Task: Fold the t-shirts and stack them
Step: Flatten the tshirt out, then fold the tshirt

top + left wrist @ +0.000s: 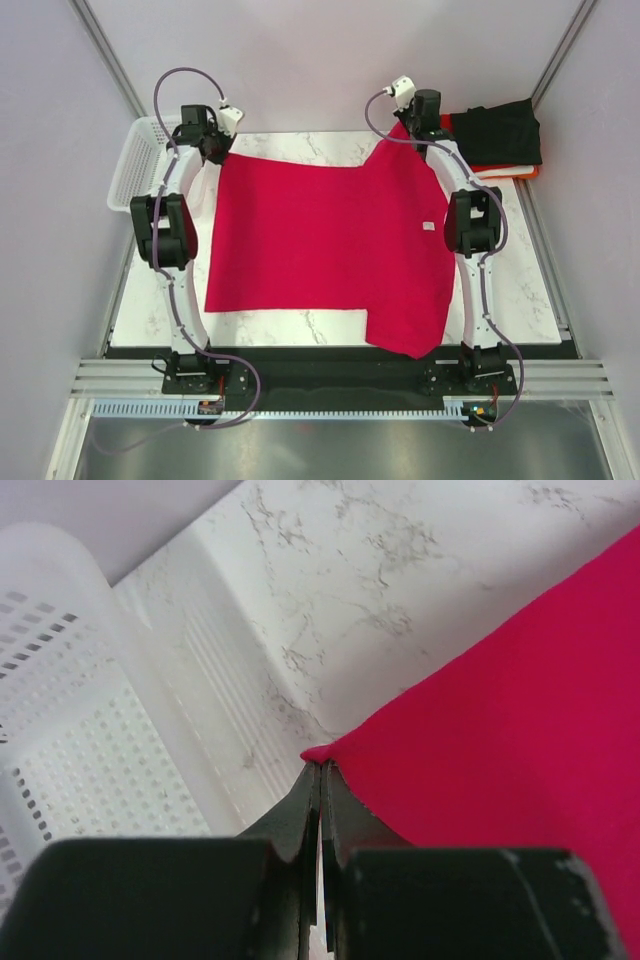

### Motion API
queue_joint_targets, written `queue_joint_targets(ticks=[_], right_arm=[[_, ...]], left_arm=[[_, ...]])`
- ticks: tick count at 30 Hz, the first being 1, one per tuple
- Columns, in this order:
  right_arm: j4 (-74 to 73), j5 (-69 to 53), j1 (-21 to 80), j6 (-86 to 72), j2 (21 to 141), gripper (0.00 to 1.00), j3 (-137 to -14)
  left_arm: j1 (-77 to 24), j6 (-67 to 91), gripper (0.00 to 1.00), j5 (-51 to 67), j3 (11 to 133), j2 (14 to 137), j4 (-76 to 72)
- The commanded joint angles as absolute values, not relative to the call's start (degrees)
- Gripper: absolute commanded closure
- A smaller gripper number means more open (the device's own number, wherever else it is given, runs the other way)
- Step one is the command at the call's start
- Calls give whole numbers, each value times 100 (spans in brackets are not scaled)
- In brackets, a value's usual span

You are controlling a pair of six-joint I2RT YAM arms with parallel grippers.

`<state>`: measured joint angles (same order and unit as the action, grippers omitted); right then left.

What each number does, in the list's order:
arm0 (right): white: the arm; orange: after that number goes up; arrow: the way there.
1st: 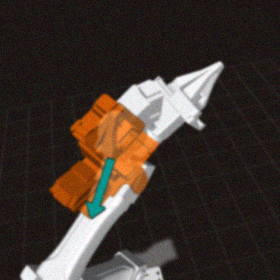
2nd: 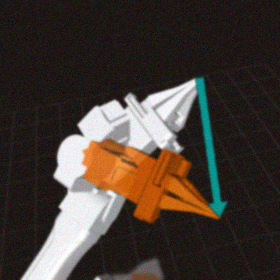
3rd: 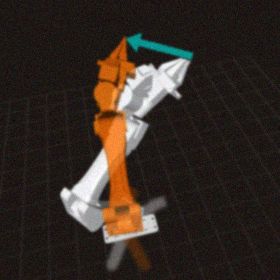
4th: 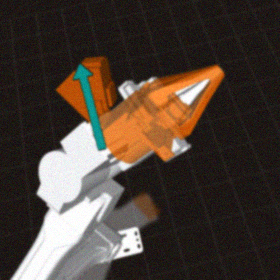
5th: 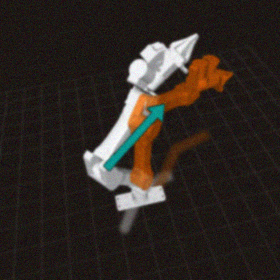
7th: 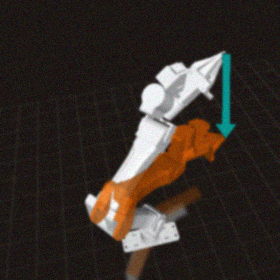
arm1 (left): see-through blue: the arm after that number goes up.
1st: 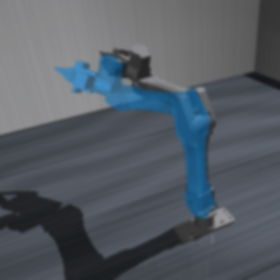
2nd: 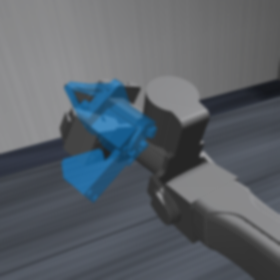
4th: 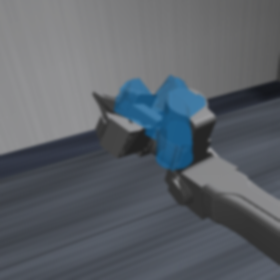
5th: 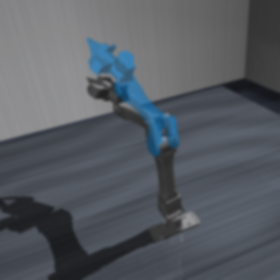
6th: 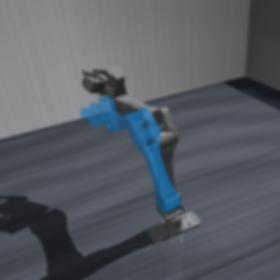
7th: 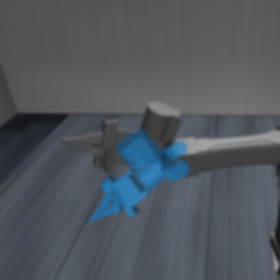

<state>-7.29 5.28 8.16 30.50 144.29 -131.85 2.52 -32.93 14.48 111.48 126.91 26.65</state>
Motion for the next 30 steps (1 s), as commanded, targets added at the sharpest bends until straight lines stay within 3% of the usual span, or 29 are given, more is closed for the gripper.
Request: queue_joint_targets(ticks=[1,15,30], right_arm=[[-62,808,923,3278,14536,100,-13666],[607,932,975,3603,14827,100,-13913],[9,984,967,3621,12833,100,-11453]], left_arm=[[237,-3226,98,1169,11689,12875,2014],[255,-3146,98,1291,12524,13395,1889],[369,-3217,98,1704,12208,12841,2162]])
